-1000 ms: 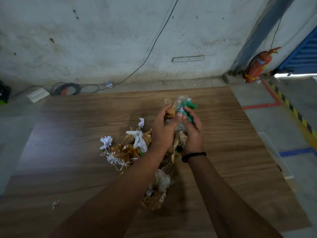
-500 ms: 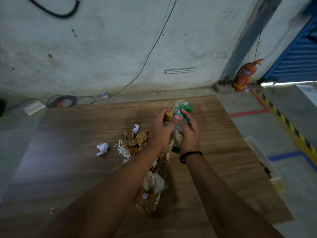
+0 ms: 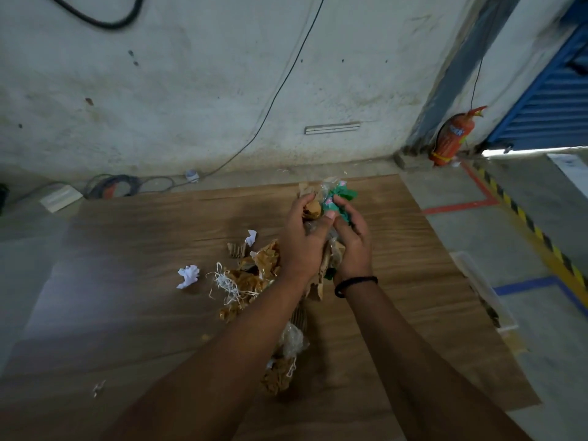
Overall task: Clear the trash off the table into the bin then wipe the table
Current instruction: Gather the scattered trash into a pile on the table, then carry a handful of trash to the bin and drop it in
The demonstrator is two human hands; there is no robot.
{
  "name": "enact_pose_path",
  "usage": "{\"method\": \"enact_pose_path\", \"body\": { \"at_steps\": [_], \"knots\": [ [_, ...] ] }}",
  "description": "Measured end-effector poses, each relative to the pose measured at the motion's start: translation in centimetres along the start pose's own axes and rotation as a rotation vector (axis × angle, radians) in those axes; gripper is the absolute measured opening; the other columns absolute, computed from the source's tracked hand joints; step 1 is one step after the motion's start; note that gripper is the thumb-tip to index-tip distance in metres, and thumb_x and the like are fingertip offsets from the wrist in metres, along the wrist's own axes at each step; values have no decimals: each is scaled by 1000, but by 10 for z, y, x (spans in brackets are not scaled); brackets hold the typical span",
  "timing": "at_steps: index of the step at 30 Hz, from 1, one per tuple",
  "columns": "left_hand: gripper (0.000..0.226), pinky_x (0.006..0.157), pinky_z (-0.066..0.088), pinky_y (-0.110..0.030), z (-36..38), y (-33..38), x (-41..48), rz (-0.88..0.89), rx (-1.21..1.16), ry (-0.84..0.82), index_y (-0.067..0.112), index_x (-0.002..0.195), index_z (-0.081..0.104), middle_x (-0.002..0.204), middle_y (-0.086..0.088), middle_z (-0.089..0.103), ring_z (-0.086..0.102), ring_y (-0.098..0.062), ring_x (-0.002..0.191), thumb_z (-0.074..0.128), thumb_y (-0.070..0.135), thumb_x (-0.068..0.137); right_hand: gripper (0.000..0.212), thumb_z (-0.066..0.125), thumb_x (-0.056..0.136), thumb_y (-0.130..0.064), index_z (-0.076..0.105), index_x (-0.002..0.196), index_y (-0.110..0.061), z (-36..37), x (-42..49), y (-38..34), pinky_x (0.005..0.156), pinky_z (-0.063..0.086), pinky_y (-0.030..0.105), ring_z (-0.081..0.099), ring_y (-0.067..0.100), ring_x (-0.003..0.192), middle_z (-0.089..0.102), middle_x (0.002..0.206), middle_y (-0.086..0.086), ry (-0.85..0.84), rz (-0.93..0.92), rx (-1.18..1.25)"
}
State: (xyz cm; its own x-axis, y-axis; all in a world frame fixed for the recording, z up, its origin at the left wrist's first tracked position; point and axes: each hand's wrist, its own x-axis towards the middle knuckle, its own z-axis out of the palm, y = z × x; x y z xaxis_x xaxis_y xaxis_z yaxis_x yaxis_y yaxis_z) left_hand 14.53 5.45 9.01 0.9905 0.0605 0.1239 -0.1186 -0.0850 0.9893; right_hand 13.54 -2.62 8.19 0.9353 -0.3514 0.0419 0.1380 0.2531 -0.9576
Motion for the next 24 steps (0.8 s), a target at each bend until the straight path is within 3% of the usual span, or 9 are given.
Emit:
{"method": "enact_pose_path", "body": {
  "at_steps": [7,14,24],
  "knots": [
    [50,95,50,-41,10,33,-2,77,-53,19,24,127,53,124,4,58,57,-11,113,59,46,82,37,67,76,-27,67,113,-21,2,0,-37,100,46,55,59,35,116,62,126,17,-4,-47,74],
    [55,96,48,-45,24,54,-11,98,-95,34,24,124,55,122,2,60,57,-15,113,57,53,77,39,60,80,-19,64,118,-10,-4,-12,-69,88,54,31,64,22,109,66,119,10,47,-98,56],
    [54,97,48,-41,39,54,-35,85,-91,-43,24,124,55,120,5,60,56,-11,113,57,52,78,34,60,85,-12,64,118,-8,-29,-31,-71,84,55,28,65,22,107,65,121,15,99,-117,64]
  ]
}}
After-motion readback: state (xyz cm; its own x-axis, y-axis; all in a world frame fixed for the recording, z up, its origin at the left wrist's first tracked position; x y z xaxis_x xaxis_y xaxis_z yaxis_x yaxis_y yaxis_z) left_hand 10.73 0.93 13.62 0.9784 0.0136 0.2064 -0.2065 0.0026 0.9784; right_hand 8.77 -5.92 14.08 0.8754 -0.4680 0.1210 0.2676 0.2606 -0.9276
